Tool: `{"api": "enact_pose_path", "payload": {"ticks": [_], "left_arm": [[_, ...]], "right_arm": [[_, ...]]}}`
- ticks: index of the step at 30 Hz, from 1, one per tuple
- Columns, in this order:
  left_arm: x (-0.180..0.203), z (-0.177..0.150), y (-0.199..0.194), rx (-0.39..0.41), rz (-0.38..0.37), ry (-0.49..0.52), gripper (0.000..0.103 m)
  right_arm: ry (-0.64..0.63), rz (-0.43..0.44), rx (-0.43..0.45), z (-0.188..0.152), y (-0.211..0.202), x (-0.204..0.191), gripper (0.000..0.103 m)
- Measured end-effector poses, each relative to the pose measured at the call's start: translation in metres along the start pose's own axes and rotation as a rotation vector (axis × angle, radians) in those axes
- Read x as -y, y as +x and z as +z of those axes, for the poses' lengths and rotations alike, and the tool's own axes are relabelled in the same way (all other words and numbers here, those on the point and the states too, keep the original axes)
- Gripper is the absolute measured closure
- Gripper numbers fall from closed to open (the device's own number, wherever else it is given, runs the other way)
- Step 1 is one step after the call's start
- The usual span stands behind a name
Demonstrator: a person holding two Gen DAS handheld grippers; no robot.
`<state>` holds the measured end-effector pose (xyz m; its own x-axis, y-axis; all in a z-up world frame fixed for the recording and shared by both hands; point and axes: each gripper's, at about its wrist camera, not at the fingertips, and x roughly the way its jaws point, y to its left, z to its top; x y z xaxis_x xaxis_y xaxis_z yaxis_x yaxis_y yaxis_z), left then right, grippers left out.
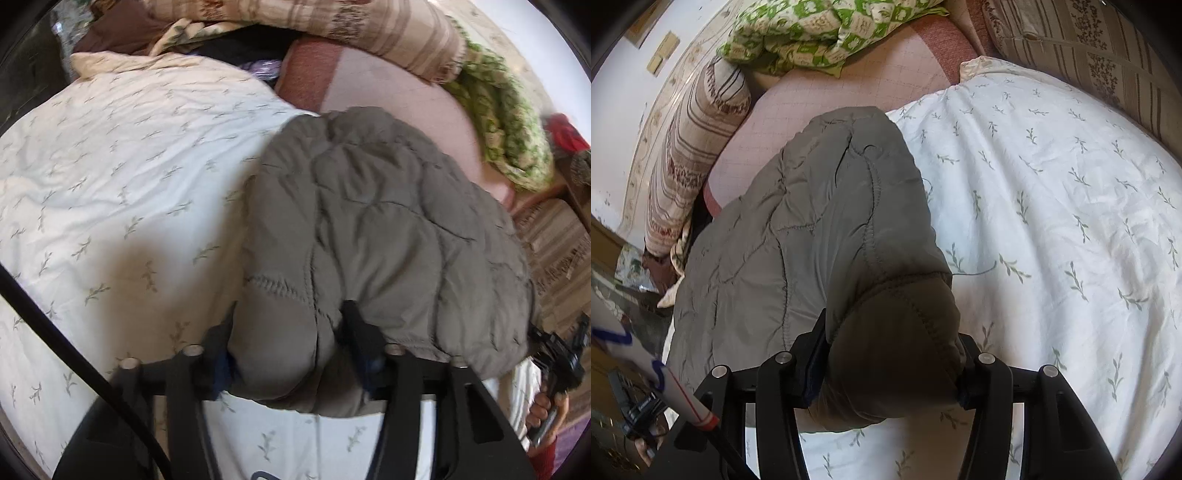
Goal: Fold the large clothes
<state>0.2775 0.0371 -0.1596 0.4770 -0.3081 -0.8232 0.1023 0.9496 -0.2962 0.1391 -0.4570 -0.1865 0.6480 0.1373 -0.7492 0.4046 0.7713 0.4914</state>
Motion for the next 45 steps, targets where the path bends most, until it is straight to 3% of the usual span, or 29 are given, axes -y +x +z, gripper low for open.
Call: {"api": "enact_pose_path", "payload": {"ticks": [2,5,8,12,13,17,20,25,34,45], "left_arm": [[0.001,-0.001,-0.008,0.027,0.015,-0.002,0.043],[0.015,-0.007,-0.033,0.118,0.105,0.058,0.041],[0.028,-0.024,-0.069,0.236,0.224,0.110,0.032],[0.037,-0.051,-0.120,0.412,0.323,0.132,0.009],[0.039,-0.058,-0.130,0.449,0.340,0.132,0.008],[0.041,-0.084,-0.178,0.557,0.308,0.121,0.007],[0.044,-0.097,-0.202,0.594,0.299,0.115,0.005],[0.052,-0.124,-0.225,0.569,0.198,0.117,0.001],[0.089,-0.177,-0.220,0.451,0.077,0.187,0.001],[0.109,-0.222,-0.215,0.354,0.087,0.246,0.001]], "right_arm": [[-0.025,-0.032,0.010,0.000,0.002,-0.004,0.033],[-0.039,-0.089,0.047,-0.001,-0.002,-0.008,0.023],[-0.096,-0.172,0.117,-0.007,-0.017,-0.020,0.023],[-0.148,-0.271,0.254,-0.024,-0.053,-0.037,0.019],[-0.165,-0.298,0.295,-0.031,-0.063,-0.044,0.017],[-0.240,-0.352,0.390,-0.061,-0.095,-0.072,0.011],[-0.268,-0.339,0.383,-0.093,-0.108,-0.083,0.010],[-0.270,-0.306,0.299,-0.138,-0.112,-0.092,0.010],[-0.292,-0.276,0.209,-0.201,-0.133,-0.109,0.010],[-0.369,-0.368,0.184,-0.237,-0.154,-0.126,0.010]]}}
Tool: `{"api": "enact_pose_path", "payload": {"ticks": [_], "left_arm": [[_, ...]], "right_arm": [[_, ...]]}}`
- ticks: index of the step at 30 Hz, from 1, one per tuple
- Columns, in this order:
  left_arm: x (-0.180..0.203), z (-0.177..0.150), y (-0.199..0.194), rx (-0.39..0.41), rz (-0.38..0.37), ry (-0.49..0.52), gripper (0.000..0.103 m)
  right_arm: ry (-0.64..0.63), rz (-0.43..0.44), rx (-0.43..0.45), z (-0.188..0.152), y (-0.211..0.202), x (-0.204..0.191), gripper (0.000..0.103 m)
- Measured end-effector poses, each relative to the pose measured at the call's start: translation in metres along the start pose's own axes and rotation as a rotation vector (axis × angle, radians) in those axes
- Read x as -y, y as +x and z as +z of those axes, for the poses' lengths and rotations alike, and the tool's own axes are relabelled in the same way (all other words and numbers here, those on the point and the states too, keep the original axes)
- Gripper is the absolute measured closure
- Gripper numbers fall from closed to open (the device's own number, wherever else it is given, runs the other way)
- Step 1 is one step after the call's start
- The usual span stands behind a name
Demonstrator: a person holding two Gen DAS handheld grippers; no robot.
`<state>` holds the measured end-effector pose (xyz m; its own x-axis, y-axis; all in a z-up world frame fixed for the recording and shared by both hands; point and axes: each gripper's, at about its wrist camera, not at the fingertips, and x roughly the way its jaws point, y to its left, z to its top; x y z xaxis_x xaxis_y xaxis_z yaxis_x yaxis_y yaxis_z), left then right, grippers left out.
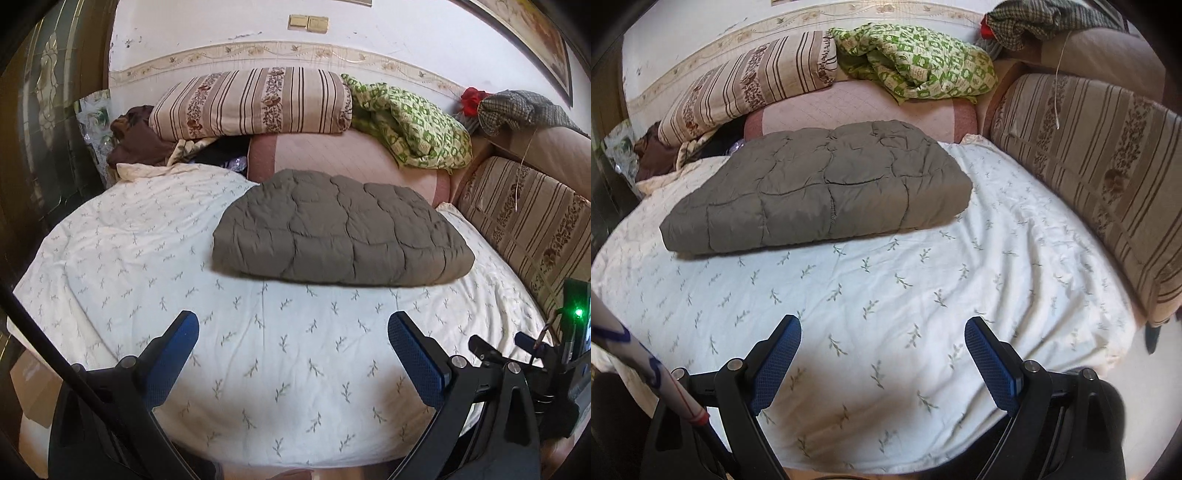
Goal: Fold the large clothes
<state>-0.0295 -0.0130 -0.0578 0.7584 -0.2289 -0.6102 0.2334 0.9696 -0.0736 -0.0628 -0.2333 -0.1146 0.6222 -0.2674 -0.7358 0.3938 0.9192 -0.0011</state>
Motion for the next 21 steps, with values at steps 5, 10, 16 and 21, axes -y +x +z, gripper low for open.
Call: {"api": "enact_pose_path", "payload": {"ticks": [5,10,16,21], "left_arm": [[0.000,-0.004,-0.006,0.005,0.054,0.007,0.001],[0.004,-0.002,-0.012,0.018,0.141,0.032,0.001],[0.013,-0.003,-0.015,0.014,0.171,0.073,0.001],[0.013,-0.004,-0.005,-0.025,0.154,0.070,0.001]], "right_arm": [[0.000,-0.033,0.009,-0.003,-0.018,0.005,0.010],[-0.030,-0.080,0.041,0.000,-0.039,0.003,0.009],[-0.058,-0.087,0.080,0.004,-0.057,-0.003,0.008],[-0.057,-0.093,0.070,0.003,-0.055,-0.005,0.007]]}}
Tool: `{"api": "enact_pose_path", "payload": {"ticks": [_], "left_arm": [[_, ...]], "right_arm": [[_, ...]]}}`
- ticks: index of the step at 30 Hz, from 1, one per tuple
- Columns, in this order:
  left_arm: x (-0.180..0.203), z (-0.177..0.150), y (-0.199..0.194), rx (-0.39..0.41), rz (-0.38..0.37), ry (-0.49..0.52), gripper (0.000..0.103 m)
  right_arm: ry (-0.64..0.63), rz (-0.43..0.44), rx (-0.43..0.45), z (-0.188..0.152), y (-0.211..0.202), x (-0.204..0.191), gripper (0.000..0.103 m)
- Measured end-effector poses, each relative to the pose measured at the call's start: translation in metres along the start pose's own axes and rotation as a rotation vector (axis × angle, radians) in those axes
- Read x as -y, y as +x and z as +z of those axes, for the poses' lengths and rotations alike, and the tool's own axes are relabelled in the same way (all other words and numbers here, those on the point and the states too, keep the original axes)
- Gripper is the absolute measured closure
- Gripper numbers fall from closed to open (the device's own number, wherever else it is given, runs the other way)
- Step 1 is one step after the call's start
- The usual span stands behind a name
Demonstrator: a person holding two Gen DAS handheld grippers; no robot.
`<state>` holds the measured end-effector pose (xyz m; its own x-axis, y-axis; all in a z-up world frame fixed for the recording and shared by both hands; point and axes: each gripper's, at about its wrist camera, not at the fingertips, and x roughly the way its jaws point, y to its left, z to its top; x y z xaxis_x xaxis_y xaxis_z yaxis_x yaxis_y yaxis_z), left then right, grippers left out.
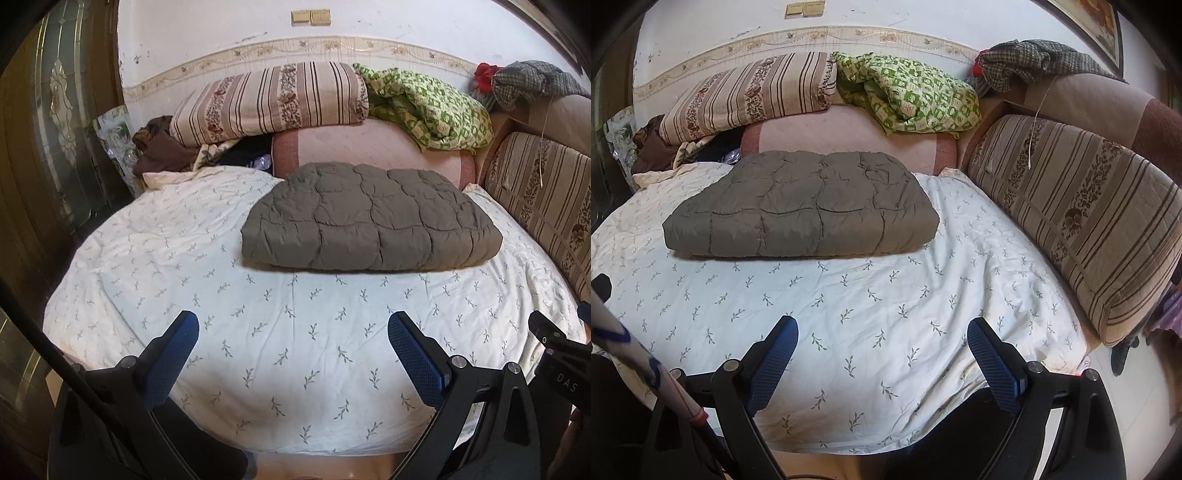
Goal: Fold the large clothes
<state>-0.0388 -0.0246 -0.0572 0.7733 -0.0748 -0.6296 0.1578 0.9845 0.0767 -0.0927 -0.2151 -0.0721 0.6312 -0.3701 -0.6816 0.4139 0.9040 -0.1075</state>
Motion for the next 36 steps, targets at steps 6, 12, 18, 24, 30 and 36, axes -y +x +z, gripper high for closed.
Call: {"api": "enact_pose_path", "payload": {"ticks": [6,12,18,24,30,36], "left_arm": [[-0.001,-0.002,0.016,-0.046,-0.010,-0.018,0.001],[-0.003,-0.002,0.027,-0.068,-0.007,-0.027,0.001],[-0.003,-0.004,0.039,-0.095,-0.004,-0.023,0.001],[-0.001,-0.006,0.053,-0.126,-0.003,-0.021,0.001],[0.000,-0.007,0.063,-0.149,-0.014,-0.020,0.001],[-0.001,-0.007,0.067,-0.153,-0.018,-0.024,0.001]], "right_arm": [[0.003,0.009,-0.039,0.002,0.013,-0.002,0.007],[-0.027,0.039,-0.089,0.013,0.029,-0.014,0.007],[-0.043,0.046,-0.083,0.014,0.038,-0.029,0.007],[-0.043,0.023,-0.110,0.009,0.052,-0.030,0.007],[-0.038,0.013,-0.133,0.008,0.062,-0.031,0.007],[-0.044,0.012,-0.142,0.007,0.068,-0.036,0.007]]}}
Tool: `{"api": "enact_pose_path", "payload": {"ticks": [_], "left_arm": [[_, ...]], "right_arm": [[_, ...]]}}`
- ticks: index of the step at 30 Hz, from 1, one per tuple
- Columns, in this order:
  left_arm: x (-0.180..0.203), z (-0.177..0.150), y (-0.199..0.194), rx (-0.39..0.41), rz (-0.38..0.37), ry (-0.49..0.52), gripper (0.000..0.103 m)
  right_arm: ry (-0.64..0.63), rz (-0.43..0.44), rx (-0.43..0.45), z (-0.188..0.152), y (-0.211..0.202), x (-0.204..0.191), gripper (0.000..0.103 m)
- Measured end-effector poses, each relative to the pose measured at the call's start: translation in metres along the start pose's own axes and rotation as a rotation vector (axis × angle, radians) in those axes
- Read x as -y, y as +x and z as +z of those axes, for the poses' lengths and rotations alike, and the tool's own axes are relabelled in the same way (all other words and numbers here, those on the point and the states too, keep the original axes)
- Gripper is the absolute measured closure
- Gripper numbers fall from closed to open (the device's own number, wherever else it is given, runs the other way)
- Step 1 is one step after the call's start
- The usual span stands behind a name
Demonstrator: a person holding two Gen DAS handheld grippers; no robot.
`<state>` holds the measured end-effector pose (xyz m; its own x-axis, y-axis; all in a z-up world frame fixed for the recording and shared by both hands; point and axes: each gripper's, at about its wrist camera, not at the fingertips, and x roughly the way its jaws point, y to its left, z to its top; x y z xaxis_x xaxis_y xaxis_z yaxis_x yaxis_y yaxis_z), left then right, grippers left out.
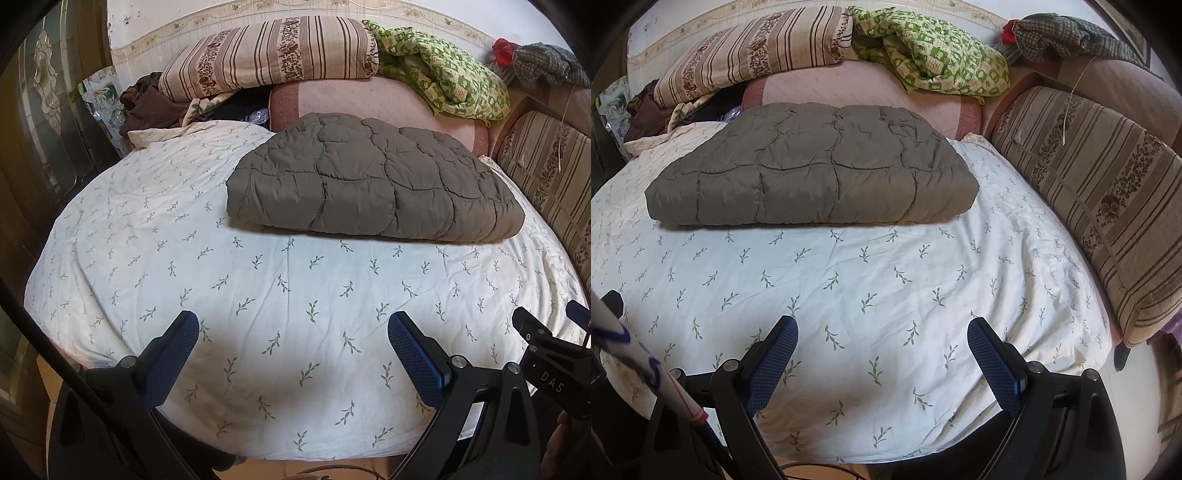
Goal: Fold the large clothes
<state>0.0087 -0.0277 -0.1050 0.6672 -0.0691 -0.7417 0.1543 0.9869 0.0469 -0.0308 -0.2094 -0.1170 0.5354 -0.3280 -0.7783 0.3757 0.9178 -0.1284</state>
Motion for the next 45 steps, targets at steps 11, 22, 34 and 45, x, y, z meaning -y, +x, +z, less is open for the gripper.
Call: {"api": "enact_pose_path", "payload": {"ticks": [11,22,34,45], "left_arm": [[-0.0015,-0.0011,0.0053,-0.013,-0.006,-0.003,0.001],[-0.0007,-0.0018,0.0071,-0.017,-0.012,-0.002,0.001],[0.0001,-0.0018,0.0060,-0.014,-0.011,-0.007,0.001],[0.0001,-0.0017,0.0055,-0.014,-0.009,-0.004,0.001]], "right_arm": [[-0.009,0.004,-0.008,-0.0016,0.0045,-0.0043,0.007],[-0.022,0.012,-0.007,-0.0030,0.0048,-0.0076,0.007],[-0.029,0.004,0.014,-0.0034,0.0014,-0.0098,0.007],[-0.021,0.011,0.039,-0.0032,-0.0030,-0.0074,0.007]]}}
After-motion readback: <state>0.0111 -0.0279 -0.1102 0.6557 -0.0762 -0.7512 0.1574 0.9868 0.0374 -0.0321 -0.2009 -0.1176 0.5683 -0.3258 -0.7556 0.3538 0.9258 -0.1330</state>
